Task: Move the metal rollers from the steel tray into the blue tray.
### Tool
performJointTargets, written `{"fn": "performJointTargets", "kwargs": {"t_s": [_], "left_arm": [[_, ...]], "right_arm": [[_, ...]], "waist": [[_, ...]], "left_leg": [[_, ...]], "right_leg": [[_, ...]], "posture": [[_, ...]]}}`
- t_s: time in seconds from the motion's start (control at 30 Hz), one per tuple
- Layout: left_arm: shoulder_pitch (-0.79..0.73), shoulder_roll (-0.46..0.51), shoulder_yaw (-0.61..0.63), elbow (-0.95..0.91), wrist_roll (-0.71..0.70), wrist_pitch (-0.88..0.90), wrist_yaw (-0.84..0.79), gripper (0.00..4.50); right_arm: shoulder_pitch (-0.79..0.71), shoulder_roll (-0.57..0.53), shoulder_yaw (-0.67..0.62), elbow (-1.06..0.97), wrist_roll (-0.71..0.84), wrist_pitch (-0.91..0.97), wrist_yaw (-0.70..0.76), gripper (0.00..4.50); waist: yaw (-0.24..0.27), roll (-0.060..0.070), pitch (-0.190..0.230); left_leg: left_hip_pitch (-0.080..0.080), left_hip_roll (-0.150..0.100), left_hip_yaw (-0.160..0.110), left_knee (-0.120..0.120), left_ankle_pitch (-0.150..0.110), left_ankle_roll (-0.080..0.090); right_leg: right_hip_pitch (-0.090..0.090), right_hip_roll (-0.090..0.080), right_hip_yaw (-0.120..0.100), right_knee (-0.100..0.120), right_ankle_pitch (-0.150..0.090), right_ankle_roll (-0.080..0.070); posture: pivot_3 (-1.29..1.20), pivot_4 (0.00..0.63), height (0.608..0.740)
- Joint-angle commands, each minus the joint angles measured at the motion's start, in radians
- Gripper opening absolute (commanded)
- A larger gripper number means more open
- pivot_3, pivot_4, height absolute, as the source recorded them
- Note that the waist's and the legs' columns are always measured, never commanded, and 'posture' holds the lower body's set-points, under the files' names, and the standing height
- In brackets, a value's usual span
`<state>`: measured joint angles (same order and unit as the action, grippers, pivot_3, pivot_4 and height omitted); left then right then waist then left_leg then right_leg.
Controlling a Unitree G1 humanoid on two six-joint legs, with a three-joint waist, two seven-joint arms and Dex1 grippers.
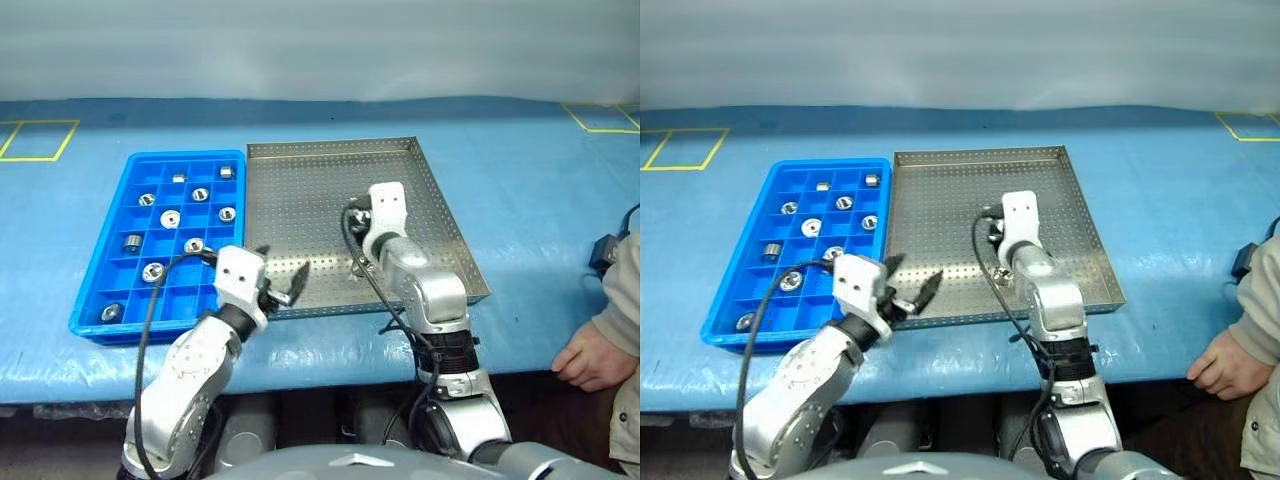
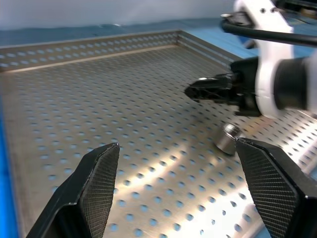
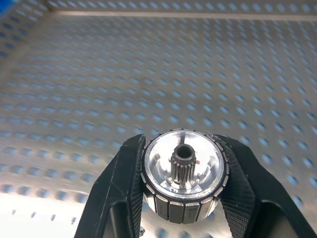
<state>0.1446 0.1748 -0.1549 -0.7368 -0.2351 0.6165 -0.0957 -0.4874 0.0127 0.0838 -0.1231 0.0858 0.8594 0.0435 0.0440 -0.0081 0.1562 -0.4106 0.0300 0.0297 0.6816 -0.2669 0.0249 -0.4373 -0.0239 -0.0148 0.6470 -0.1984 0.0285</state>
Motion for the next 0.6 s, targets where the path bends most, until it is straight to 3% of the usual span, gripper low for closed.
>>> {"fn": "performJointTargets", "kwargs": {"t_s": [0.03, 0.3, 0.6], "left_arm": [[0.014, -0.032, 0.091, -0.040, 0.032, -0.057, 0.064, 4.07], [0.164, -0.037, 0.217, -0.135, 0.004, -0.067, 0.055, 4.07], [0.282, -0.063, 0.212, -0.193, 0.014, -0.067, 0.061, 4.07]], "right_arm": [[-0.048, 0.024, 0.080, -0.071, 0.025, 0.012, 0.058, 1.73], [-0.103, 0.083, 0.250, -0.058, 0.052, 0.023, 0.172, 1.73], [-0.117, 0.101, 0.351, -0.012, 0.045, -0.003, 0.246, 1.73]], "waist": [[0.006, 0.000, 0.000], [0.052, -0.001, 0.000], [0.119, -0.001, 0.000]], "left_leg": [[0.000, 0.000, 0.000, 0.000, 0.000, 0.000], [-0.002, 0.000, 0.000, 0.000, -0.001, 0.001], [-0.002, 0.000, -0.001, 0.000, -0.001, 0.001]], "right_leg": [[0.000, 0.000, 0.000, 0.000, 0.000, 0.000], [-0.001, -0.001, -0.001, -0.002, 0.003, -0.004], [0.000, -0.002, -0.003, -0.003, -0.003, -0.004]], "posture": [[0.28, 0.150, 0.740], [0.41, 0.150, 0.740], [0.48, 0.150, 0.740]]}}
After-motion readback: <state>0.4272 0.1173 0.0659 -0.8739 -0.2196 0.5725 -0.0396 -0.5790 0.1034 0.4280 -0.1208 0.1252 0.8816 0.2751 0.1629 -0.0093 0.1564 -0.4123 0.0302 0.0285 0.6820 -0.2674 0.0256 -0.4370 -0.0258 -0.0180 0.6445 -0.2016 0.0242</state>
